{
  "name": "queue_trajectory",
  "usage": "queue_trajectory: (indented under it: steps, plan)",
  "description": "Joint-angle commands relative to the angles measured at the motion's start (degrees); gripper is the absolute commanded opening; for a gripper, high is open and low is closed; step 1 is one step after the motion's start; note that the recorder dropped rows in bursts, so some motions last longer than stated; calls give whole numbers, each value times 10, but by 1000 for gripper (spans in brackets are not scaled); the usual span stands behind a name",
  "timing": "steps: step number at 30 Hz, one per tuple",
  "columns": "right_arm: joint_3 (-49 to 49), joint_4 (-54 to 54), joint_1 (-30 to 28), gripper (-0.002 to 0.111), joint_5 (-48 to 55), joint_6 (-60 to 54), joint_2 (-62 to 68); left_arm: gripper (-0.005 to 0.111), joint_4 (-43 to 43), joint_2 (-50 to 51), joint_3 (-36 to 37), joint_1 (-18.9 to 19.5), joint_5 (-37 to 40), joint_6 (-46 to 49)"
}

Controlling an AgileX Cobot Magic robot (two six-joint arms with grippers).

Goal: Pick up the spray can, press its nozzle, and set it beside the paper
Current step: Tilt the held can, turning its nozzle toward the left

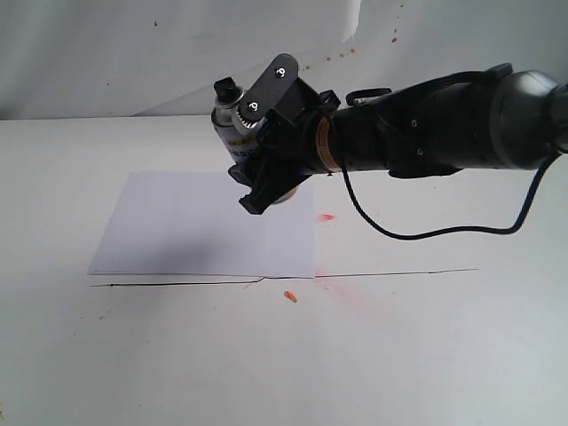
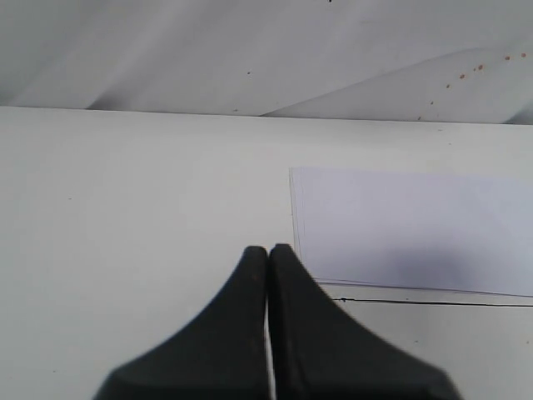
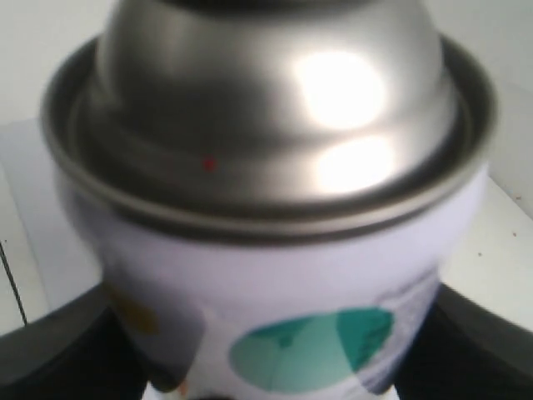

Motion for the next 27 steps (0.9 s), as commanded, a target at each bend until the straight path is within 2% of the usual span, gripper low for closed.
queue_trajectory:
  steps: [1,10,16,24,27]
  plan:
    - [-8,118,-6,0,-7,-130,-8,0,0,-2,3,-3,-4,-2]
    - [-8,379,-6,0,49,-437,11,0,0,-2,3,-3,-4,-2]
    - [-8,457,-6,0,117,-566,10,0,0,-2,3,-3,-4,-2]
    - [-8,552,1,0,179,-672,8,0,0,-2,3,-3,-4,-2]
    - [-8,612,15,0,226,-765,2,0,0,-2,3,-3,-4,-2]
